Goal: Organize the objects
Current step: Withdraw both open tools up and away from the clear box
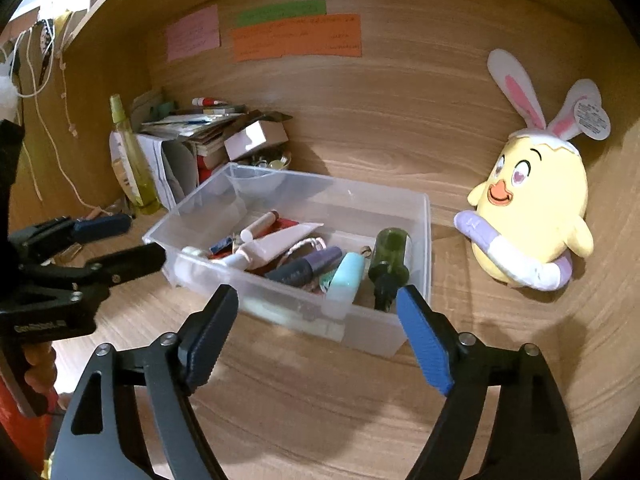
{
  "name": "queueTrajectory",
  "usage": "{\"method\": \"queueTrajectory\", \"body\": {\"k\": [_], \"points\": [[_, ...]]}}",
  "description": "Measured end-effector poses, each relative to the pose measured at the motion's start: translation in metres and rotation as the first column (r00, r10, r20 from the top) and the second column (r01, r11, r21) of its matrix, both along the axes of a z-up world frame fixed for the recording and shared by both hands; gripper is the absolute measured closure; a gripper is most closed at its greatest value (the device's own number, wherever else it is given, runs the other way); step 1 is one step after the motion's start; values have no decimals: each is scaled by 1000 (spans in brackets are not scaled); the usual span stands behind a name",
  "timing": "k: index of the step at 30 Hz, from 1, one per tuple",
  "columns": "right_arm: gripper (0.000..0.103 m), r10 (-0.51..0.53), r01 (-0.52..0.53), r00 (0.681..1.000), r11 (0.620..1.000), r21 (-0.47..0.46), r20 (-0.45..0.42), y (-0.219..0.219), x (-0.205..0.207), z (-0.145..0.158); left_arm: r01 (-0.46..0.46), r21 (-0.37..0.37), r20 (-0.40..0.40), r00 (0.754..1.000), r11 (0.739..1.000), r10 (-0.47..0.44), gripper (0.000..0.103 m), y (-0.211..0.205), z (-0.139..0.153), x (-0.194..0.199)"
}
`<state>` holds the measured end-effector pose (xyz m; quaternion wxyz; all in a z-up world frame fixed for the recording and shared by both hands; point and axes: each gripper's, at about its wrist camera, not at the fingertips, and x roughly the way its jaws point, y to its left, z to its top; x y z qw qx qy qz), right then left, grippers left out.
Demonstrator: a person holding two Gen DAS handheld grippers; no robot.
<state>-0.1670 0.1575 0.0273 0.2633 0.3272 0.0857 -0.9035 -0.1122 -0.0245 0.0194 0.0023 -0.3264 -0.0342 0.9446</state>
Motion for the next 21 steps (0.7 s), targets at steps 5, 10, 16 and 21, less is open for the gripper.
{"method": "queueTrajectory", "body": {"k": [5,10,16,21], "points": [[19,-18,18,1000,1000,-19,-8,4,9,-1,-12,-7,-13,1000,1000,12,13,-1,-2,13],[18,-31,31,999,999,-23,-17,7,18,-3,-4,-13,-11,1000,1000,4,11,2,-6,20],[18,-47,47,999,998,-37,-20,12,26,-3,2,-4,-14,1000,1000,-2,9,5,-10,25],[18,-57,56,998,997,-46,-10,16,27,-6,10,-10,-9,1000,1000,-10,9,8,-13,26]]}}
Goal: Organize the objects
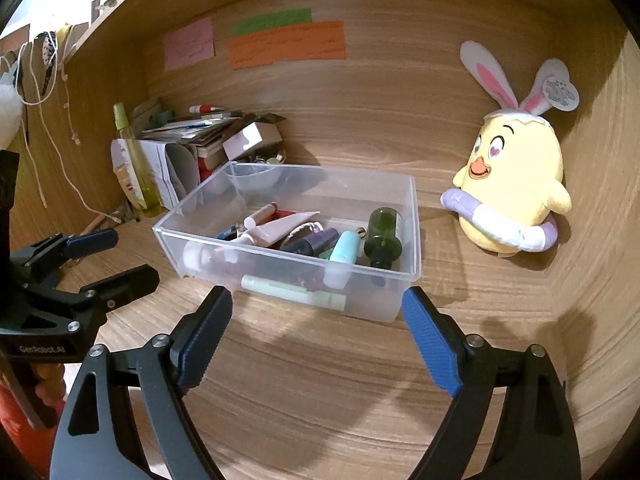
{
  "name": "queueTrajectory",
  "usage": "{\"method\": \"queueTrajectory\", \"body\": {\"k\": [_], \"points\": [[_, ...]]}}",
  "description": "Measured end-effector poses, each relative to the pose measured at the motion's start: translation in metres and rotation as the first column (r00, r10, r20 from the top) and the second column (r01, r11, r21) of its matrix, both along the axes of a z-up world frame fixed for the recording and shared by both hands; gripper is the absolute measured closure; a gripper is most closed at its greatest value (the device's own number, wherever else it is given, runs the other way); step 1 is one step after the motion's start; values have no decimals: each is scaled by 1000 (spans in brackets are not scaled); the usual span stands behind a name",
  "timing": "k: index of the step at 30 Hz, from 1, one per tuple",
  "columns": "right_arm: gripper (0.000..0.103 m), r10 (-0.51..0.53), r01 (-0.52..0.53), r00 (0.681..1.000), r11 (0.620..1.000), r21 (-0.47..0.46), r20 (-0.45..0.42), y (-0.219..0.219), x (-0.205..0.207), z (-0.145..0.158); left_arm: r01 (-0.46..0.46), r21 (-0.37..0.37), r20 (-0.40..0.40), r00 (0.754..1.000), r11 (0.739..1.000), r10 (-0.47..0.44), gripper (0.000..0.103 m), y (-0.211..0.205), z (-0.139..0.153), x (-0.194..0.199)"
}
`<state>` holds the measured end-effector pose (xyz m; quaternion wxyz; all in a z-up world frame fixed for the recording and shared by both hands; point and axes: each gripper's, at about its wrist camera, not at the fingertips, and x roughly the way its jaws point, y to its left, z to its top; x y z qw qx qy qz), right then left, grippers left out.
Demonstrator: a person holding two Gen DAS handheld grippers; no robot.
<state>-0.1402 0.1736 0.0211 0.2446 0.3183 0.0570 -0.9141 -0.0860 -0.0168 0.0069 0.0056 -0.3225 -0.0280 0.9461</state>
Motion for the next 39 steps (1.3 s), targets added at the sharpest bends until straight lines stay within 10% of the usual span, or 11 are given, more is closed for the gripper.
{"method": "queueTrajectory", "body": {"k": [39], "points": [[18,-21,22,999,999,-25,35,10,-12,-11,9,10,11,1000,1000,-9,9,7,-6,-9]]}}
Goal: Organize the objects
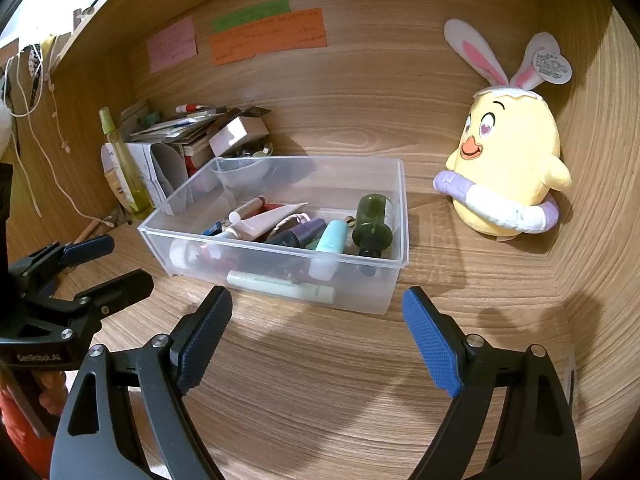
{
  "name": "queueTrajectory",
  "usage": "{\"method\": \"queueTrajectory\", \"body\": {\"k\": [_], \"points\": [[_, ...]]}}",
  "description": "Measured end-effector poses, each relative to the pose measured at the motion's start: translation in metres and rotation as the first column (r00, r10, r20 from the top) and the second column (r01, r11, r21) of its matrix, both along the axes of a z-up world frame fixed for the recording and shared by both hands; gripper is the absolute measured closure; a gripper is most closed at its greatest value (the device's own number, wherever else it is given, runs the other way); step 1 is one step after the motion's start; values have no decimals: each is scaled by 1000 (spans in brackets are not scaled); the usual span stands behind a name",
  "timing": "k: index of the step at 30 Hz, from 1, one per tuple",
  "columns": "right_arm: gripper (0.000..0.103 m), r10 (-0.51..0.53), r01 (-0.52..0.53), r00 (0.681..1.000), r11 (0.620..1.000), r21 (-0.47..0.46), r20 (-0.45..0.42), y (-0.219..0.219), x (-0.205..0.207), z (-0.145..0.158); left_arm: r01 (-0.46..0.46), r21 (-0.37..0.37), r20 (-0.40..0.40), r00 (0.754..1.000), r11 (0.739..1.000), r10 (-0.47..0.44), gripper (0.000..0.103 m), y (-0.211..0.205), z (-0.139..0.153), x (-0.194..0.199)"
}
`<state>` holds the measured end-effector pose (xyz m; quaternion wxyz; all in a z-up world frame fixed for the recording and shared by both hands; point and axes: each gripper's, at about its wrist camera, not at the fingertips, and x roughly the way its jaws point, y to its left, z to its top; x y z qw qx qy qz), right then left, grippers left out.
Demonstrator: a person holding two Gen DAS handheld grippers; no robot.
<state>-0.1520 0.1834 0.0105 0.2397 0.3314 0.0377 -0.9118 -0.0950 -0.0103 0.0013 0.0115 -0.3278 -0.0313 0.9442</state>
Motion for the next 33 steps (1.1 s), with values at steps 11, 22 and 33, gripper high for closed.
{"method": "queueTrajectory", "body": {"k": [11,22,33], "points": [[18,1,-1,1000,1000,-1,0,-1,1,1,16,15,-6,1000,1000,-16,8,3,2,3],[18,0,0,1000,1000,2,-1,-3,2,2,15,8,-20,1000,1000,-15,8,5,3,5],[18,7,-7,1000,1000,14,3,-7,3,0,14,8,-22,1000,1000,-14,7,4,2,6]]}}
